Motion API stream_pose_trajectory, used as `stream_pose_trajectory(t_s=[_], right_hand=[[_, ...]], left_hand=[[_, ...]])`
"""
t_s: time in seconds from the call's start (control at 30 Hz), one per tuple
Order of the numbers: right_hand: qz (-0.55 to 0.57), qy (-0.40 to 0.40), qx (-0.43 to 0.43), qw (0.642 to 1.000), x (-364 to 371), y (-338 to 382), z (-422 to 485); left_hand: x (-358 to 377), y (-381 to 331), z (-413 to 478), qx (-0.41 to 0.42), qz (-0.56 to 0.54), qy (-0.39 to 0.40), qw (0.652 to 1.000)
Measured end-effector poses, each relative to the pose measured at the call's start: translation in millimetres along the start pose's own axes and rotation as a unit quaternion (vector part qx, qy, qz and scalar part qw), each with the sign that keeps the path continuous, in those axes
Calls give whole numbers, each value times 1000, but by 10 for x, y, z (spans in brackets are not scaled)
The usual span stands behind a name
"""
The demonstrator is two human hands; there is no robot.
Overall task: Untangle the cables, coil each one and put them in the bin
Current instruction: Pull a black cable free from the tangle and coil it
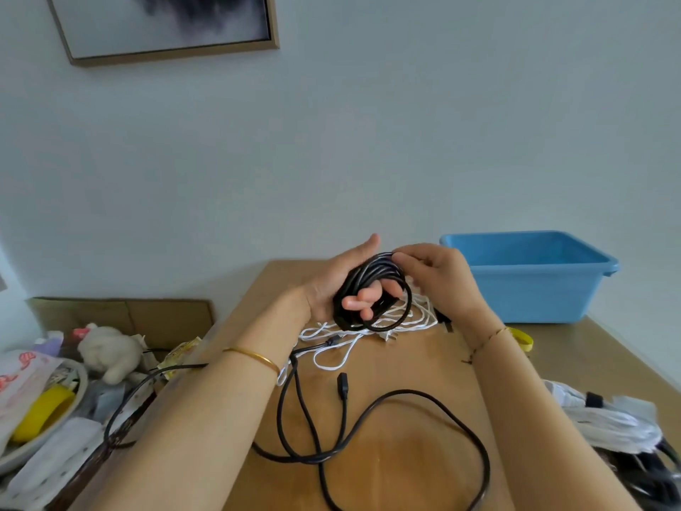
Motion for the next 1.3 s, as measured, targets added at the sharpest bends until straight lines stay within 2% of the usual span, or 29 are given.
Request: stream_pose_trajectory(t_s=[0.13,0.23,0.3,0.4,0.5,0.63,0.77,0.87,0.93,1.07,1.2,1.3], right_hand=[[139,2,65,988,143,-147,-157],[302,15,121,945,280,-240,-289],[333,36,110,936,333,-229,-339],[210,21,72,975,323,-212,-335],[125,-11,75,989,295,-246,-300],[32,-17,64,997,223,-291,-296],[-76,15,69,995,232,-368,-281],[-97,23,87,991,215,-443,-304],[-100,22,94,990,195,-486,-315],[-60,18,118,991,189,-542,-342],[-23,7,134,991,249,-596,-412],[-37,-14,122,992,274,-564,-453]], left_hand=[[22,100,40,34,-104,9,994],[54,143,105,41,-213,27,976],[56,160,142,46,-252,17,966],[72,191,146,47,-292,-23,955],[39,268,162,42,-291,-95,951],[-66,406,222,38,-165,-175,970],[-117,439,259,50,-60,-209,975],[-83,388,300,80,62,-238,966],[-46,369,321,94,93,-239,962],[2,416,382,93,-32,-222,970],[40,503,396,44,-185,-214,958],[17,576,399,20,-209,-222,952]])
Point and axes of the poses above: each hand's wrist, its own z-axis towards the middle knuckle, its own x-axis out of the palm, y = z × x, the point moved 6 cm from there along z, towards the middle knuckle, and after that the axes turned 11 degrees about -z, right-handed, at the moved point
